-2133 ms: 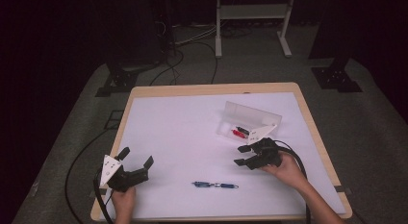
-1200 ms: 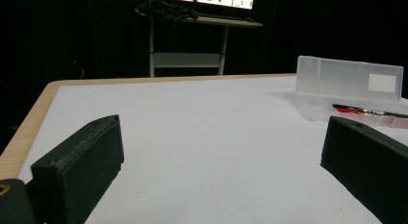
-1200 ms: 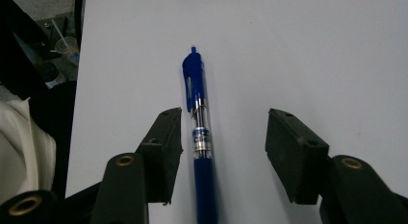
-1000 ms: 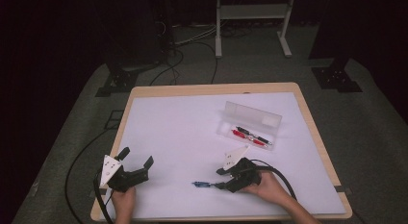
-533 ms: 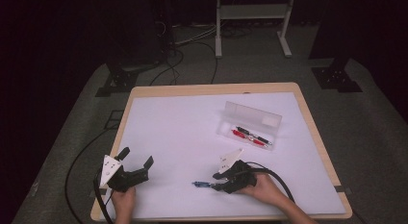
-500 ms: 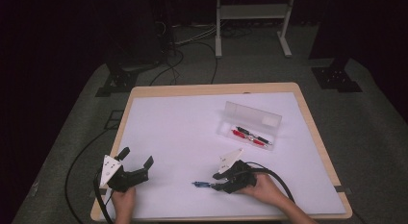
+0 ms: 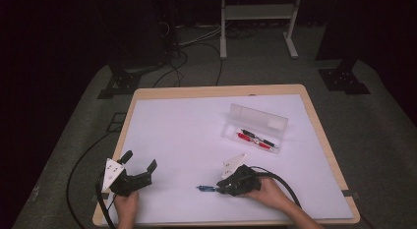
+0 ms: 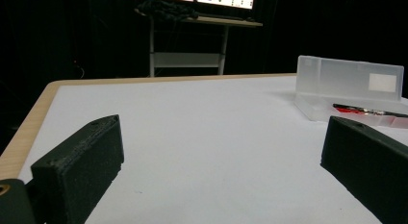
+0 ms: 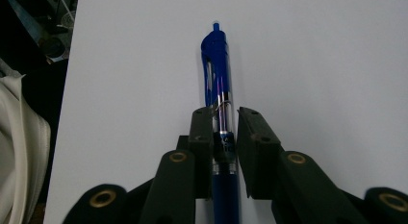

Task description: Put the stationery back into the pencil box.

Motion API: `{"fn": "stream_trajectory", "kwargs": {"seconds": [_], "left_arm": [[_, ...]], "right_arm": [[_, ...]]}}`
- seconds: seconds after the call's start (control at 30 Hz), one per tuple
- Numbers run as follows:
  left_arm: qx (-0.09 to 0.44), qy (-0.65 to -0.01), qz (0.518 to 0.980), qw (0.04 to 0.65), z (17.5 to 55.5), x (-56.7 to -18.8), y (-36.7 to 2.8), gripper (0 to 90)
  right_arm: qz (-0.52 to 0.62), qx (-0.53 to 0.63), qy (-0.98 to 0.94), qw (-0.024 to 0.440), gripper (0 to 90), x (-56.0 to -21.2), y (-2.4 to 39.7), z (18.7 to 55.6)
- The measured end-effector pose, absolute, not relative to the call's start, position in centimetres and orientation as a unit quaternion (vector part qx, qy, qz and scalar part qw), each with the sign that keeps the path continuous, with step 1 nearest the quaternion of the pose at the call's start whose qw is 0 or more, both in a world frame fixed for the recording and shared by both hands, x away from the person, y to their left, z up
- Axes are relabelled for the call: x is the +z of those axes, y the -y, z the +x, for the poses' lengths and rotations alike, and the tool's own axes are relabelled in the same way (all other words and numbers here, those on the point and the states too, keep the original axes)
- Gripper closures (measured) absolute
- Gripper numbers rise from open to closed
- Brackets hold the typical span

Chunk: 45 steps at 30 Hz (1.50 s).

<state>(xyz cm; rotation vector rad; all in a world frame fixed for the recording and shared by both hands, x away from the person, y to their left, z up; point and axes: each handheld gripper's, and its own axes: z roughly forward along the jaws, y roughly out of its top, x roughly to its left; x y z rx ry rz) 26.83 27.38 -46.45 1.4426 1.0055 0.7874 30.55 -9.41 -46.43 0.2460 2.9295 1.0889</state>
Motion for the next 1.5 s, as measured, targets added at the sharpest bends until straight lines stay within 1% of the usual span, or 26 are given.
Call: {"fn": "stream_trajectory", "kwargs": {"seconds": [0.3,0.43,0.63,1.17,1.3,1.5], "left_arm": [[0.335,-0.428,0.615,0.571,26.8,-46.4,-27.4,0.3],[0.335,-0.428,0.615,0.571,26.9,-46.4,-27.4,0.4],[0.335,-0.429,0.615,0.571,26.8,-46.4,-27.4,0.3],[0.336,-0.43,0.614,0.57,26.8,-46.4,-27.5,0.4],[0.336,-0.431,0.613,0.571,26.8,-46.4,-27.5,0.4],[0.336,-0.43,0.614,0.569,26.8,-46.4,-27.4,0.3]], "right_arm": [[0.077,0.347,-0.935,0.004,78.3,-46.4,9.4,30.6],[0.077,0.347,-0.935,-0.001,78.5,-46.3,9.5,30.6],[0.08,0.355,-0.931,0.007,78.5,-45.6,10.0,30.8],[0.116,0.39,-0.913,0.031,78.5,-42.2,13.3,33.0],[0.124,0.389,-0.912,0.046,78.5,-41.0,14.5,34.0],[0.155,0.396,-0.903,0.057,78.6,-39.7,16.7,35.9]]}}
